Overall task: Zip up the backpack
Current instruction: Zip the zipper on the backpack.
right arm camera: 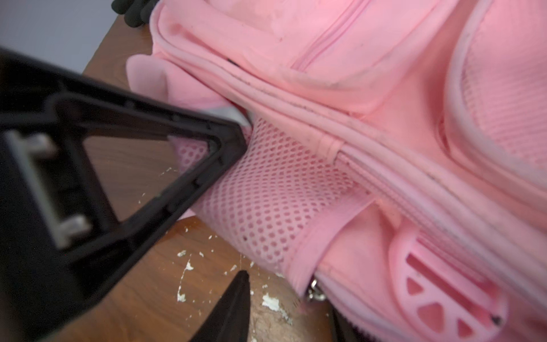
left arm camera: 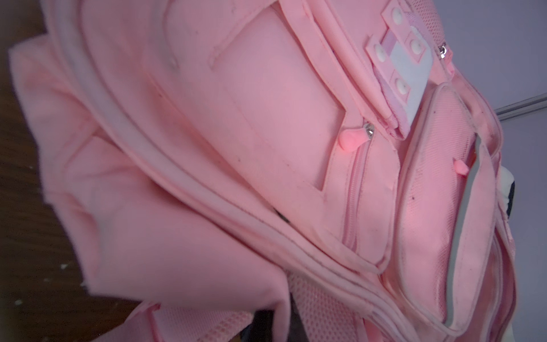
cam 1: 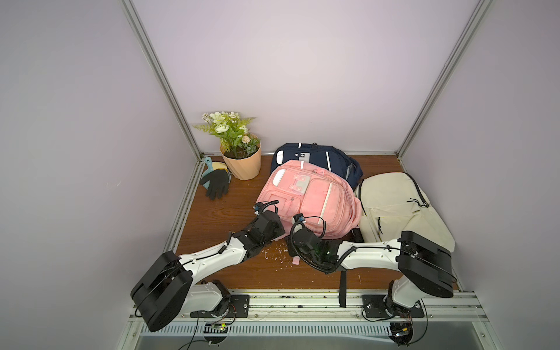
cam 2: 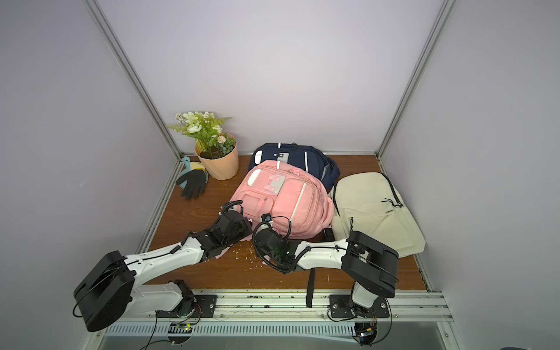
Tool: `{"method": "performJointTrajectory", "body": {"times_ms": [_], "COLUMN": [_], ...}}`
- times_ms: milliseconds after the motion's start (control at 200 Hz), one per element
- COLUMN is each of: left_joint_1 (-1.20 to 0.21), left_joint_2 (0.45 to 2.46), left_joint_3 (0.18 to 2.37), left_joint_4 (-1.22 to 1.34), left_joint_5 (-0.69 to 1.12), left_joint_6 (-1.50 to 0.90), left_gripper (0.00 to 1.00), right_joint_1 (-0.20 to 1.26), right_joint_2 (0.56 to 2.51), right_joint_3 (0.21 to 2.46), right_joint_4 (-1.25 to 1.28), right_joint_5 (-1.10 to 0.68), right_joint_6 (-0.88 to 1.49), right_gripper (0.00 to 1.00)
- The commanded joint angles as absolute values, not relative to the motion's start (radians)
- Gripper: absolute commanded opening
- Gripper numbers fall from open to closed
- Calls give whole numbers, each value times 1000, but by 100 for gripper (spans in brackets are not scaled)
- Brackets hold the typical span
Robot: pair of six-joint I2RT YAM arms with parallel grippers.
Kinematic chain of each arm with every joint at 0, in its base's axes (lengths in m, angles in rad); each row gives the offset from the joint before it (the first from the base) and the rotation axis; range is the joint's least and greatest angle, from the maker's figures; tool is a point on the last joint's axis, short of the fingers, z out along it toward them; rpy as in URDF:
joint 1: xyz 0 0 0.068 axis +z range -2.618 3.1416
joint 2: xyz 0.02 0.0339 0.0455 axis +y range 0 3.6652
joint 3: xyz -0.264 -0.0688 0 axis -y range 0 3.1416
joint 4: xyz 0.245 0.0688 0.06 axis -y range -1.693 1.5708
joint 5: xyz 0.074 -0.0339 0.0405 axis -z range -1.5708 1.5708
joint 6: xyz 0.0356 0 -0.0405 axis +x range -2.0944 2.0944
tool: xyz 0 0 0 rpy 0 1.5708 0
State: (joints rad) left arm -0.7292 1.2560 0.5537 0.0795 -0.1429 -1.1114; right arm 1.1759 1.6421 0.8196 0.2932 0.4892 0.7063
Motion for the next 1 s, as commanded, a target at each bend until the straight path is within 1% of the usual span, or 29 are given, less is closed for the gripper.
{"method": "performJointTrajectory", "body": {"times_ms": [0,195,260,300,385,500,590,731,906,996], "left_joint_1": [-756,-755,-756,-755,-756,-747,-722,-625,-524,-444], "left_joint_2": [1215,1212,1212,1213,1215,1207,1204,1188,1133,1122], "left_joint_3": [542,543,545,545,544,555,576,561,577,569], "left_joint_4": [163,123,108,104,94,65,25,15,-59,-55], "left_joint_5": [-95,-136,-147,-150,-169,-205,-228,-211,-265,-213], "left_joint_6": [-1143,-1149,-1158,-1164,-1174,-1152,-1118,-1078,-998,-958], "left_gripper": [0,0,0,0,0,0,0,0,0,0], "right_joint_1": [1168,1169,1169,1169,1169,1168,1169,1164,1112,1064], "right_joint_2": [1654,1618,1613,1610,1573,1500,1462,1402,1311,1245], "right_joint_3": [878,853,874,880,845,779,764,730,674,627], "right_joint_4": [276,246,173,133,113,116,58,-7,-97,-105], "right_joint_5": [619,655,659,664,649,613,615,624,630,615], "right_joint_6": [757,762,772,783,795,801,813,840,888,891], "right_gripper": [39,23,13,8,4,0,0,0,0,0]}}
